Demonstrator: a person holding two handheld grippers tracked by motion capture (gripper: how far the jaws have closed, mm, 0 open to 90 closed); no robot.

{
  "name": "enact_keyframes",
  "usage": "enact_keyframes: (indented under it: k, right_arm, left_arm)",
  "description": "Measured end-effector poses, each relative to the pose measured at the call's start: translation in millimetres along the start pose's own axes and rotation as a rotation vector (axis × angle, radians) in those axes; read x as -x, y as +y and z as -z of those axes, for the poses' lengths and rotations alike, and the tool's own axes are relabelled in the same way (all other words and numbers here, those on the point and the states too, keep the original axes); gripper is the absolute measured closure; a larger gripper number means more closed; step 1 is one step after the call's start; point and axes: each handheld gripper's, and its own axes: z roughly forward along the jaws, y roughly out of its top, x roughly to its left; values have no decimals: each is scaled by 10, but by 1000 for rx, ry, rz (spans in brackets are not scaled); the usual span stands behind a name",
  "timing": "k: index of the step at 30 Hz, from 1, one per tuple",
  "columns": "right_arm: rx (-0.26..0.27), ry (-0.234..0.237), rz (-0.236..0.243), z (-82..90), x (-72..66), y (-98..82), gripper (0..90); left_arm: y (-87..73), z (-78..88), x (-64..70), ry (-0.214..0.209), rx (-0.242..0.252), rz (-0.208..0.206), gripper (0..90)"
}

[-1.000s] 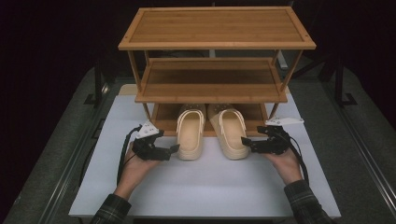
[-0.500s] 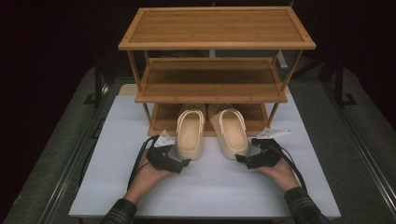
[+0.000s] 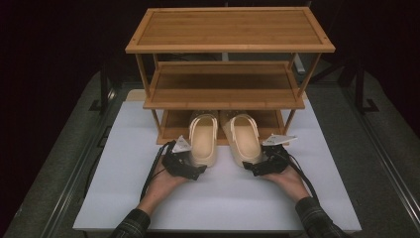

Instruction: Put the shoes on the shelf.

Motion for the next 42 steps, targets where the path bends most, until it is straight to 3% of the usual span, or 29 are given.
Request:
enact_keyframes:
  k: [14,22,25,28,37,42]
  right_arm:
    - [10,-18,-3,-222,-98,132,63]
    - [30,-57,-1,-306,-117,227,76]
    - [31,-59,-10,-331,-94,288,77]
    - [47,-58,-22,-352,-57,345,77]
    - [42,-73,-70,-506,98,467,82]
    - [46,-104,-73,-605,162,516,84]
  left_arm:
    - [141,-194,-7,0,16,-2,69]
    - [212,-229,-137,0,13,3,82]
    - [255,-236,-204,-8,24,18,85]
    - [319,-229,-277,-11,23,8,85]
    - [477,-334,-410,40,33,-15,89]
    - [489,-431,-487,54,29,16,89]
